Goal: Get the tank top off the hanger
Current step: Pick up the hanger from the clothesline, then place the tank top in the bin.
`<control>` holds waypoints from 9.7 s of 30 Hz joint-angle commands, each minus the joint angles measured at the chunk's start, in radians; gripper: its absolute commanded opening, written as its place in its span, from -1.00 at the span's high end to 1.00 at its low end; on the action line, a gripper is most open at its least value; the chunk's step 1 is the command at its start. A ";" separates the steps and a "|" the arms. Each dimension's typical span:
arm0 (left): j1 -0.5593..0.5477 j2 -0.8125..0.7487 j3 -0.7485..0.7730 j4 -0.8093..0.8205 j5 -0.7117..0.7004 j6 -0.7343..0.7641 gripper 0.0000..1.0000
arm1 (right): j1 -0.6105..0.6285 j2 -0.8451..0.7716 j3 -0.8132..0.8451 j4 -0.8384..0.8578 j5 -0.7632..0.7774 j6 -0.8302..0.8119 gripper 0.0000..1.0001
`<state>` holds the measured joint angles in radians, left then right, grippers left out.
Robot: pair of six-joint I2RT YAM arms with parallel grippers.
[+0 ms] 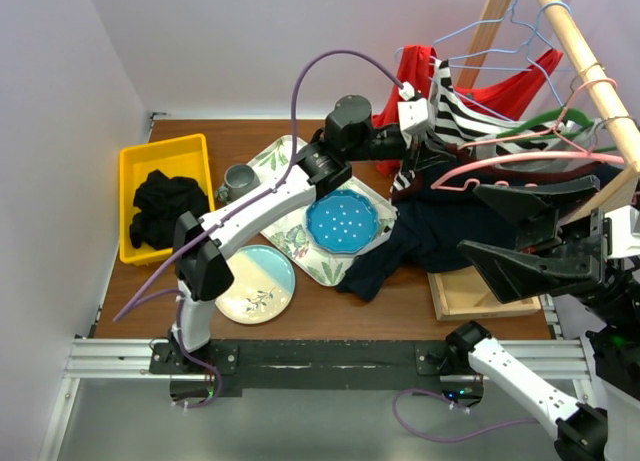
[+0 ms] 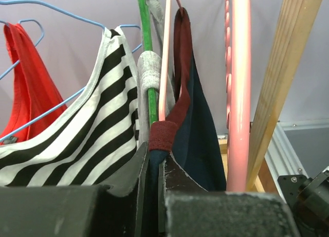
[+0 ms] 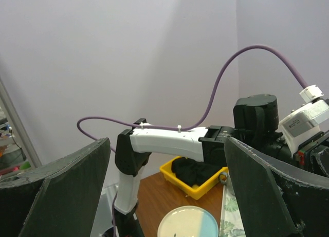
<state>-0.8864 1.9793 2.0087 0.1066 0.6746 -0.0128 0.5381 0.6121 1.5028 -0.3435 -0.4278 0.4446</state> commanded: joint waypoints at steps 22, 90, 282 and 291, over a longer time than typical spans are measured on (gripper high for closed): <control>-0.016 -0.208 -0.202 0.008 -0.024 0.045 0.24 | 0.000 0.009 -0.015 0.058 0.024 0.040 -0.93; -0.079 -0.246 -0.212 0.364 -0.207 -0.110 1.00 | 0.000 0.006 -0.041 0.064 0.034 0.037 -0.94; 0.033 -1.356 -1.137 -0.329 -1.107 -0.314 1.00 | 0.002 0.141 -0.299 0.547 0.466 0.396 1.00; 0.033 -1.349 -1.177 -0.346 -1.083 -0.346 1.00 | 0.002 0.103 -0.337 0.586 0.580 0.427 1.00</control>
<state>-0.8577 0.6292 0.8440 -0.2726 -0.4183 -0.3252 0.5430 0.7376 1.1778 0.1520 0.0570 0.8307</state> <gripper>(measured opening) 0.039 0.103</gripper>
